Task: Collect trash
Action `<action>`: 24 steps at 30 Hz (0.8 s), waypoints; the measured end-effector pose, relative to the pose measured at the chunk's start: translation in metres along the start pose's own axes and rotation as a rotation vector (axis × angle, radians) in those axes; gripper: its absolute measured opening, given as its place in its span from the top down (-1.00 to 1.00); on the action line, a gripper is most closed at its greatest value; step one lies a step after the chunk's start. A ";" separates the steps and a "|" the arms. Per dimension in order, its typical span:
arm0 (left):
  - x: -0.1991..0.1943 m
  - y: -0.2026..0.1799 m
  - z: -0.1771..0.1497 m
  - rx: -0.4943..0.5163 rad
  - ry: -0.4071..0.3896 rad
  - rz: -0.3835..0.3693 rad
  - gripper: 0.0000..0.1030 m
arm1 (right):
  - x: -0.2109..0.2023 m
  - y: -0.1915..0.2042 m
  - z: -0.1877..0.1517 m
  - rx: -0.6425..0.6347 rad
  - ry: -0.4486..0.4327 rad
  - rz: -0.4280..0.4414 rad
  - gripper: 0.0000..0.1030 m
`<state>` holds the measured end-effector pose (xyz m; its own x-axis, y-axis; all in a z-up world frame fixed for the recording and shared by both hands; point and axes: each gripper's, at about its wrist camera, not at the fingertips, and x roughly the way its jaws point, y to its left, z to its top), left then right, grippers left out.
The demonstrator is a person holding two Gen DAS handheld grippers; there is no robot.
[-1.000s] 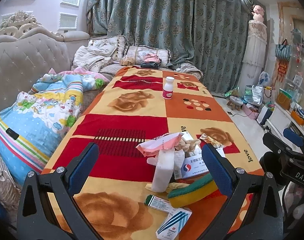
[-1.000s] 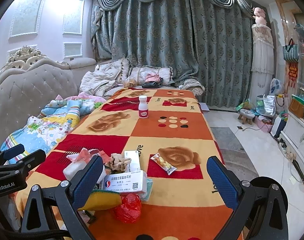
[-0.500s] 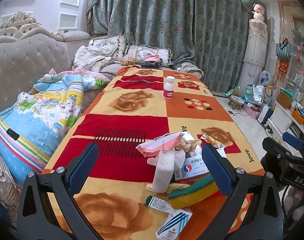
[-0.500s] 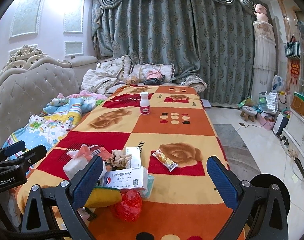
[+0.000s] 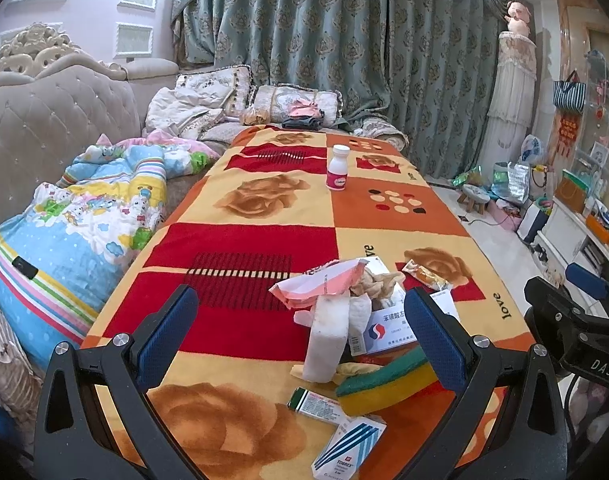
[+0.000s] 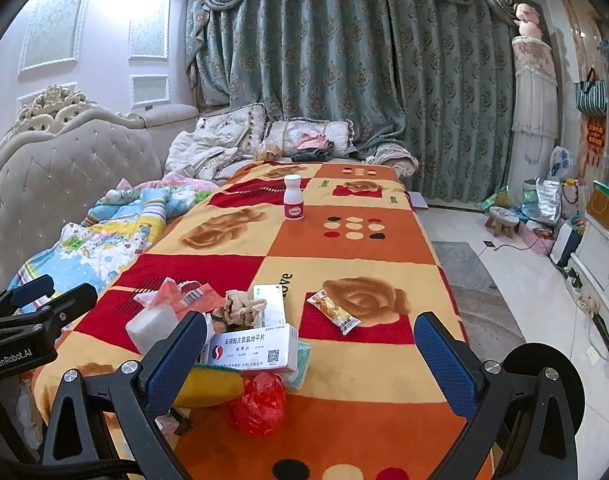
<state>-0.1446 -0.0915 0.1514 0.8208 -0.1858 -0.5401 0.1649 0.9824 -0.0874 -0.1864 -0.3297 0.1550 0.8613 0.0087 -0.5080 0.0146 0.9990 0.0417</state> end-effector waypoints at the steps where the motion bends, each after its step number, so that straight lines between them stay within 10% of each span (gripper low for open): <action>1: 0.000 0.000 0.000 -0.002 0.000 -0.001 -0.99 | 0.000 0.000 0.000 0.000 0.000 -0.002 -1.00; 24: 0.007 -0.002 -0.009 -0.006 0.014 -0.001 -0.99 | 0.008 0.004 -0.008 -0.007 0.037 0.014 -1.00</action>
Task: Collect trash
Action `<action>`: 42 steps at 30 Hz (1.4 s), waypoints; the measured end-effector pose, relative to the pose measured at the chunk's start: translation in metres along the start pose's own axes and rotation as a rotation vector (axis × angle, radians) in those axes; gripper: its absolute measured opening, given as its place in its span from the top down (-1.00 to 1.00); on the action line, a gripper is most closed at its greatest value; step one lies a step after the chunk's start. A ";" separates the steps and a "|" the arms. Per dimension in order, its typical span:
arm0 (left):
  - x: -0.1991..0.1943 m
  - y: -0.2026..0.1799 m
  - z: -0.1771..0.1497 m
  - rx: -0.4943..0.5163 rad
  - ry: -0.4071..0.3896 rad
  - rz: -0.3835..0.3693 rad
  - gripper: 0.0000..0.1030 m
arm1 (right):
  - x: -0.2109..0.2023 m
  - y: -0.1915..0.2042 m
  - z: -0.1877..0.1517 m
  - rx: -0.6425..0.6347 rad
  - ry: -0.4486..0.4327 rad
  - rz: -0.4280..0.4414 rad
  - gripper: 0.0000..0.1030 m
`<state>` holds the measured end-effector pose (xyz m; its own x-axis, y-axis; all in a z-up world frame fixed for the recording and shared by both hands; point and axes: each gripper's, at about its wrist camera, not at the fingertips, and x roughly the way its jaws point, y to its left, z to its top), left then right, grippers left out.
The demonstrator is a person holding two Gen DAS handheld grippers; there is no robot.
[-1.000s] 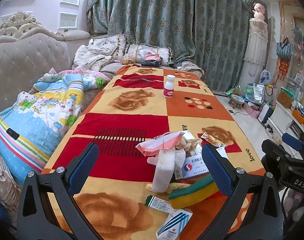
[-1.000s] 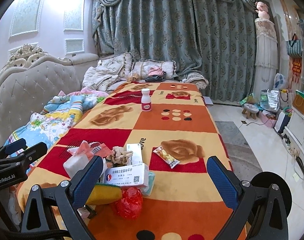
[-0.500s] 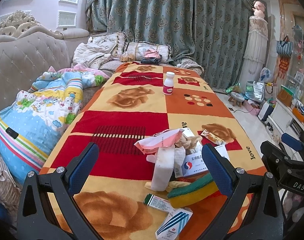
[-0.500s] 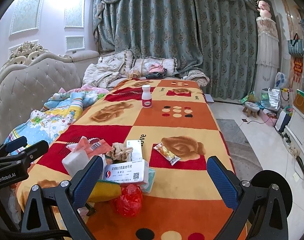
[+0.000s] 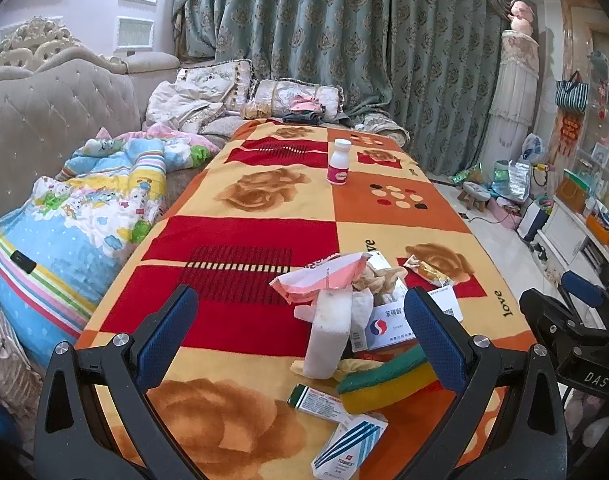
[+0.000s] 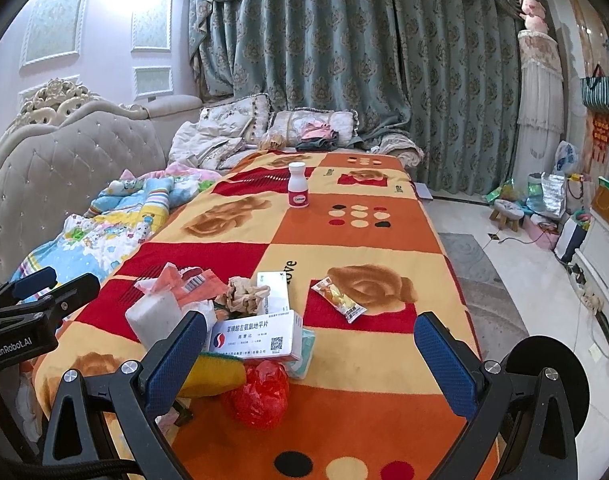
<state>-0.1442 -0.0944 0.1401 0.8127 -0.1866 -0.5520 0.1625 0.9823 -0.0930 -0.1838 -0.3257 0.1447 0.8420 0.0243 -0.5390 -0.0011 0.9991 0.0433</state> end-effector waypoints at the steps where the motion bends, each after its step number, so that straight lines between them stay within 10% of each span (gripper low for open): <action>1: 0.000 0.000 -0.001 0.001 0.001 0.001 -0.99 | 0.000 0.000 0.000 0.000 0.002 0.000 -1.00; 18: -0.003 0.013 -0.012 0.005 0.055 -0.024 -0.99 | 0.010 -0.006 -0.011 -0.001 0.069 0.025 -1.00; 35: 0.001 -0.008 -0.087 0.179 0.338 -0.179 -0.98 | 0.033 0.005 -0.032 -0.012 0.209 0.188 -1.00; 39: 0.019 -0.018 -0.101 0.173 0.380 -0.199 -0.69 | 0.032 0.018 -0.031 -0.039 0.219 0.215 -1.00; 42: 0.029 -0.023 -0.108 0.187 0.415 -0.208 0.01 | 0.033 0.026 -0.030 -0.051 0.229 0.241 -1.00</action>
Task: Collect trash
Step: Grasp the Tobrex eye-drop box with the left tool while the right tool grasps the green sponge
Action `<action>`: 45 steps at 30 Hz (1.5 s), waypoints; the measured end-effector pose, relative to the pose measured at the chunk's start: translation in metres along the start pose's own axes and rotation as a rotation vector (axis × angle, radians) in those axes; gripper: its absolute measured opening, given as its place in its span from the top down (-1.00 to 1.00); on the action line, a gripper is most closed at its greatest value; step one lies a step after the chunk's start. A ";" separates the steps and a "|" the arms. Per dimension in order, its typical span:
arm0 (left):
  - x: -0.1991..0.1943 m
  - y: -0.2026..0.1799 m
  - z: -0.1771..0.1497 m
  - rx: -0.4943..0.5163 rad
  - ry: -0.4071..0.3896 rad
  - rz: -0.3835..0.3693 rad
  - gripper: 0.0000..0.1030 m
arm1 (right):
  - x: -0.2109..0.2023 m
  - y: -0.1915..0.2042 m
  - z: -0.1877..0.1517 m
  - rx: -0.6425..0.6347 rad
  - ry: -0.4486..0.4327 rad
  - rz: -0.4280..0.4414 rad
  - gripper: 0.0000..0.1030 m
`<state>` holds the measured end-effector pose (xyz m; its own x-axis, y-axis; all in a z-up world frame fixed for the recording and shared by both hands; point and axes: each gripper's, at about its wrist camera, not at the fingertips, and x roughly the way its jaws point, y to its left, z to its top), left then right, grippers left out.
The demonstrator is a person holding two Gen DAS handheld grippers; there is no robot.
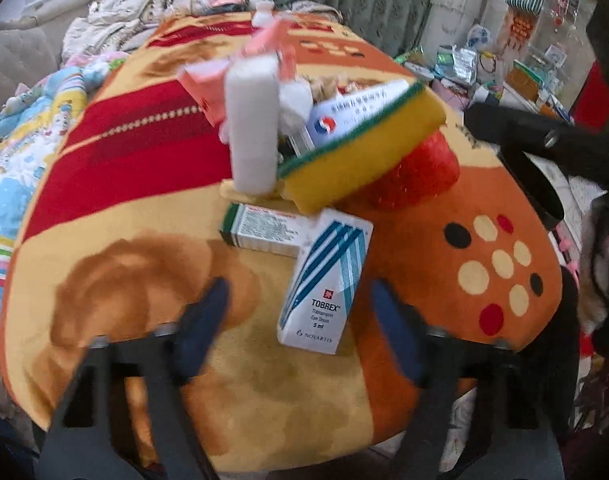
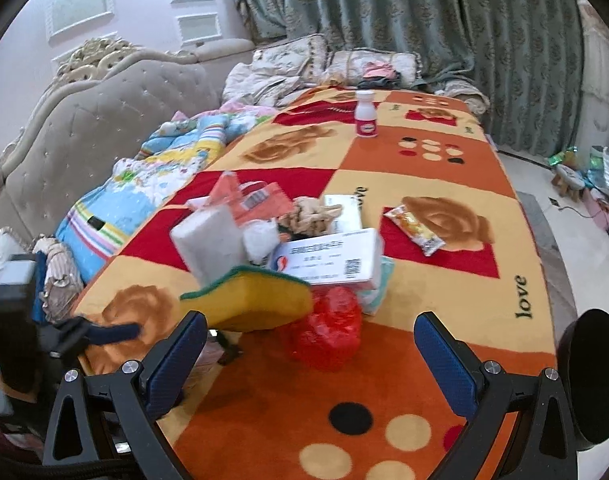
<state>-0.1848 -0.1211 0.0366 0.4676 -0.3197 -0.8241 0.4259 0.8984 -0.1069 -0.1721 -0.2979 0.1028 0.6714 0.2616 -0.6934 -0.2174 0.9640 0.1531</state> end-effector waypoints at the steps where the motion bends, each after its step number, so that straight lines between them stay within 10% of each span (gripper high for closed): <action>1: 0.003 0.000 -0.001 -0.002 0.014 -0.008 0.31 | 0.001 0.004 0.002 -0.006 0.002 0.016 -1.00; 19: -0.034 0.060 -0.008 -0.095 -0.003 0.052 0.42 | 0.038 0.056 -0.008 -0.147 0.167 0.228 -1.00; 34: -0.037 0.056 -0.001 -0.117 -0.015 0.037 0.42 | 0.070 0.054 -0.028 -0.307 0.224 0.163 -1.00; 38: -0.039 0.052 0.004 -0.121 -0.021 0.037 0.42 | 0.077 0.051 -0.033 -0.325 0.228 0.158 -0.39; 45: -0.050 0.032 0.023 -0.079 -0.052 0.013 0.42 | 0.036 0.032 -0.039 -0.214 0.180 0.283 -0.27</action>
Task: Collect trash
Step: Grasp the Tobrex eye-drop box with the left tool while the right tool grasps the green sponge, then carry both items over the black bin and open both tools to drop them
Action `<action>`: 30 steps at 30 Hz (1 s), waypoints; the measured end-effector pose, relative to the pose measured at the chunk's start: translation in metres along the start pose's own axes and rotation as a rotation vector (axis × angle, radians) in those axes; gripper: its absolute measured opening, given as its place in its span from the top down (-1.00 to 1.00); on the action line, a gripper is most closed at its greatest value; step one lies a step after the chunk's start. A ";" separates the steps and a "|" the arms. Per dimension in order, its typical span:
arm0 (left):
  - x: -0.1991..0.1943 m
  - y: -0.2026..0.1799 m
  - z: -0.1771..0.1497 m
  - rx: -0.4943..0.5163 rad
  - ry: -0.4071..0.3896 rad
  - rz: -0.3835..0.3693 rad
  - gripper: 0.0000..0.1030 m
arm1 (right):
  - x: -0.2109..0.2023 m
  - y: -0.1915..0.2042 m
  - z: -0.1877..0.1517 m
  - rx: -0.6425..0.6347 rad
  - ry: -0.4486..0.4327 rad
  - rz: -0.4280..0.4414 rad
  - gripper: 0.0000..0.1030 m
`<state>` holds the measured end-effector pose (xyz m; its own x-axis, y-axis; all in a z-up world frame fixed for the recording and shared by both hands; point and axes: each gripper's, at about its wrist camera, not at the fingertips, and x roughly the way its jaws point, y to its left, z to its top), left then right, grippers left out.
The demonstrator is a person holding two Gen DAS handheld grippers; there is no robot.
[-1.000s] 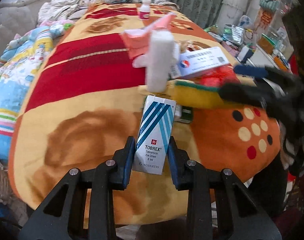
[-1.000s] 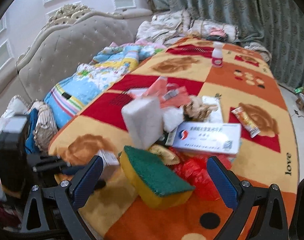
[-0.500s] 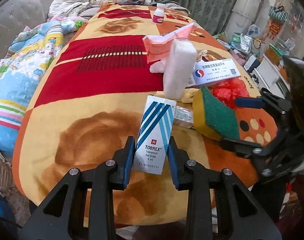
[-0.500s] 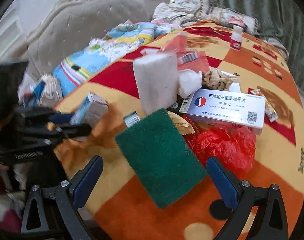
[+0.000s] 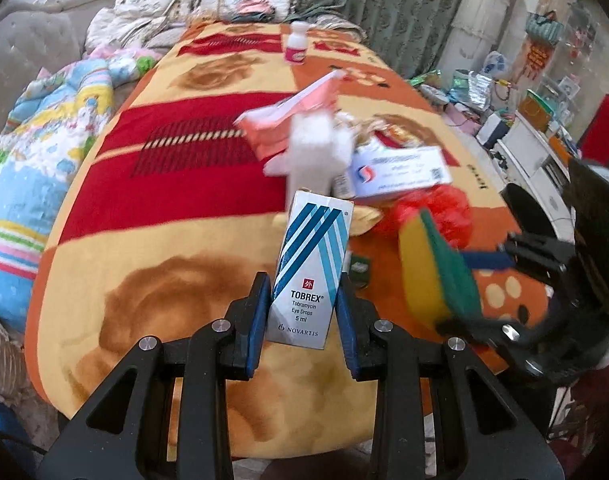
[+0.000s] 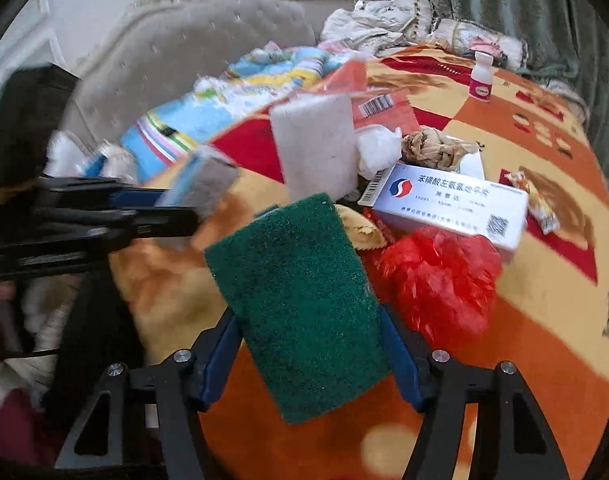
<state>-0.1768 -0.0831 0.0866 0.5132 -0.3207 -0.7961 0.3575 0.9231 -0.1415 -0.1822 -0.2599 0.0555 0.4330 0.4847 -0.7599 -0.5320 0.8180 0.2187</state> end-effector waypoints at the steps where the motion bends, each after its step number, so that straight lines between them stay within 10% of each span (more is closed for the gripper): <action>1: -0.001 -0.005 0.003 0.008 -0.005 -0.009 0.42 | -0.010 -0.002 -0.004 0.018 -0.010 0.052 -0.27; 5: 0.000 -0.036 0.018 0.054 -0.018 -0.056 0.42 | -0.039 -0.015 -0.020 0.085 -0.043 0.123 -0.29; 30: 0.126 -0.338 0.106 0.281 0.060 -0.454 0.40 | -0.201 -0.245 -0.138 0.625 -0.153 -0.508 -0.31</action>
<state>-0.1510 -0.4580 0.0966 0.2158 -0.6540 -0.7251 0.7321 0.5997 -0.3230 -0.2388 -0.6006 0.0701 0.6304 0.0085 -0.7762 0.2397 0.9489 0.2050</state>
